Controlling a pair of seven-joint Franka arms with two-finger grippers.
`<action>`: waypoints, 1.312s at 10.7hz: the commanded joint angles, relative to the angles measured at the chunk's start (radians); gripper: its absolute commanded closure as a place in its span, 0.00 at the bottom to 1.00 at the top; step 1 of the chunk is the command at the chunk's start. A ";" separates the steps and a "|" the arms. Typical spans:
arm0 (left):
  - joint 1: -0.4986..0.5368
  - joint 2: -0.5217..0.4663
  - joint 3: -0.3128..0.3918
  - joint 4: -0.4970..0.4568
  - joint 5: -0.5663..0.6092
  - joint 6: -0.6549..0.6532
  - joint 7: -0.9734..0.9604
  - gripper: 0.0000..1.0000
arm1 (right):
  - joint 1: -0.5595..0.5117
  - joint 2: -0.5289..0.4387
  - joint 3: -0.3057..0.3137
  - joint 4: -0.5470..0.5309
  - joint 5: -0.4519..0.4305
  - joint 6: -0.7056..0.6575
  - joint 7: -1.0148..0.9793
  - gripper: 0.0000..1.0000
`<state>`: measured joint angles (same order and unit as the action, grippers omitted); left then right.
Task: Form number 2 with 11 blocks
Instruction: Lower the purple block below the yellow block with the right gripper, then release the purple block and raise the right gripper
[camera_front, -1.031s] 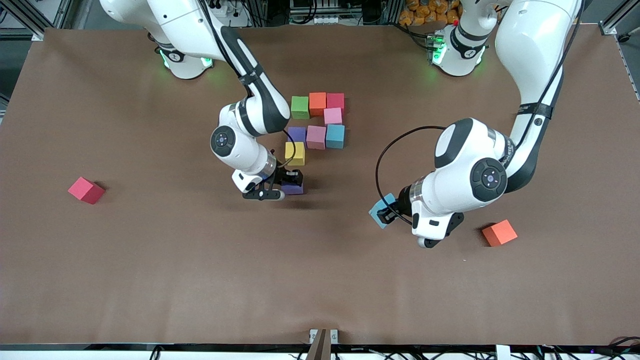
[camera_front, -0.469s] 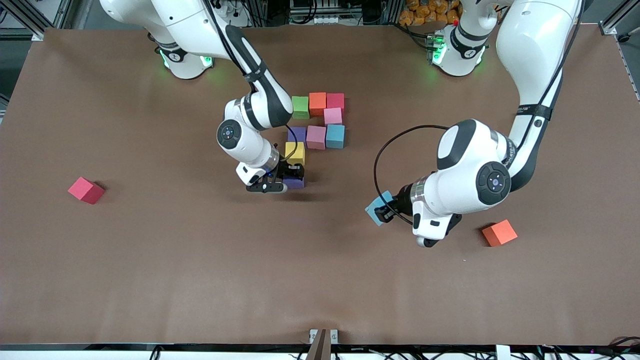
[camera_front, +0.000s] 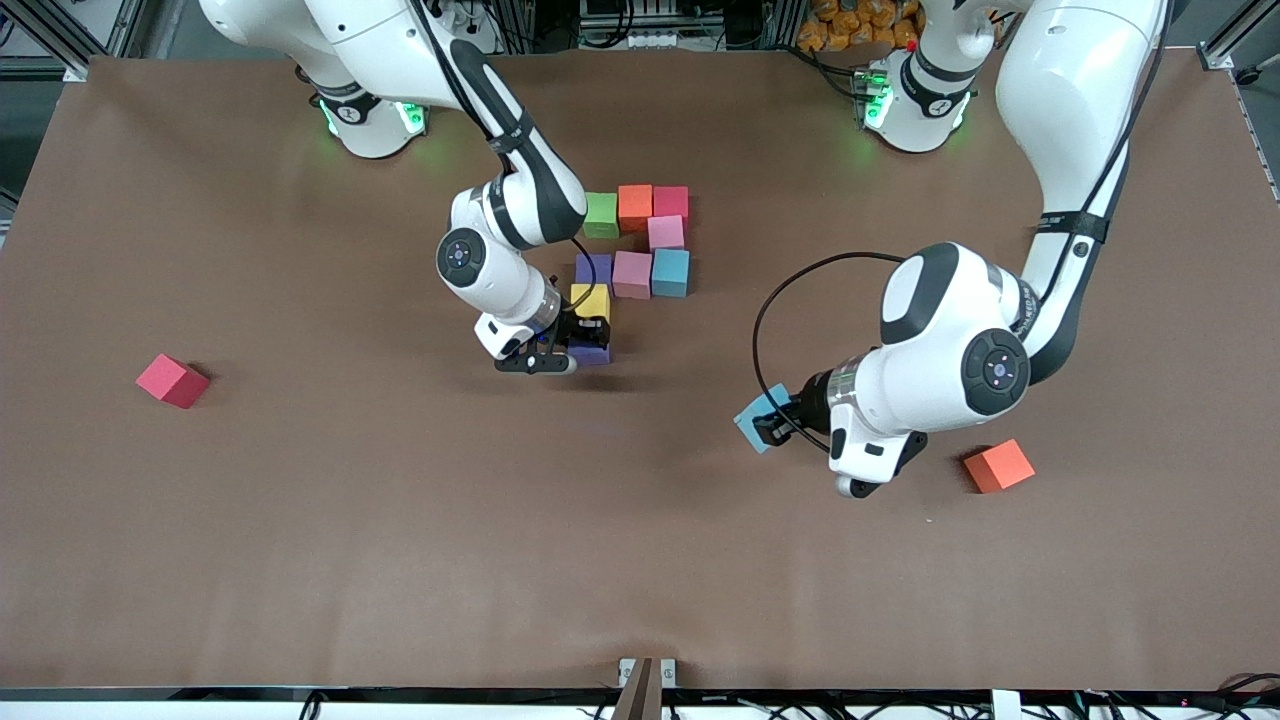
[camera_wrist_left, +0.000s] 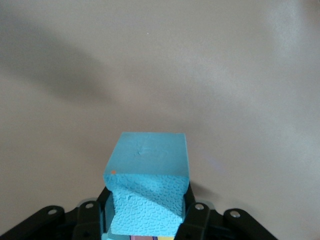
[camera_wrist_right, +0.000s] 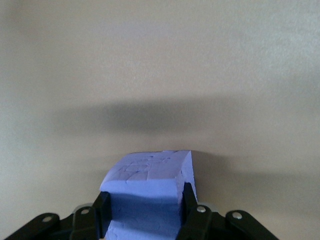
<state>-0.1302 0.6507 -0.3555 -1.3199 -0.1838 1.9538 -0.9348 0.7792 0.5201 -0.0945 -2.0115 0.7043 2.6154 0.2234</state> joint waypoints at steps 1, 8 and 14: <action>0.006 -0.010 0.000 -0.010 -0.029 -0.010 0.027 0.83 | -0.006 -0.041 0.031 -0.046 0.015 0.031 0.034 0.77; 0.001 -0.003 -0.002 -0.012 -0.031 -0.010 0.019 0.83 | -0.018 -0.035 0.035 -0.038 0.015 0.043 0.094 0.00; -0.011 -0.006 -0.002 -0.025 -0.032 -0.012 -0.272 0.87 | -0.223 -0.074 0.032 0.100 -0.006 -0.153 0.045 0.00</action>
<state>-0.1360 0.6571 -0.3602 -1.3287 -0.1894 1.9512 -1.1224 0.6441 0.4666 -0.0748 -1.9414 0.7013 2.5373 0.3766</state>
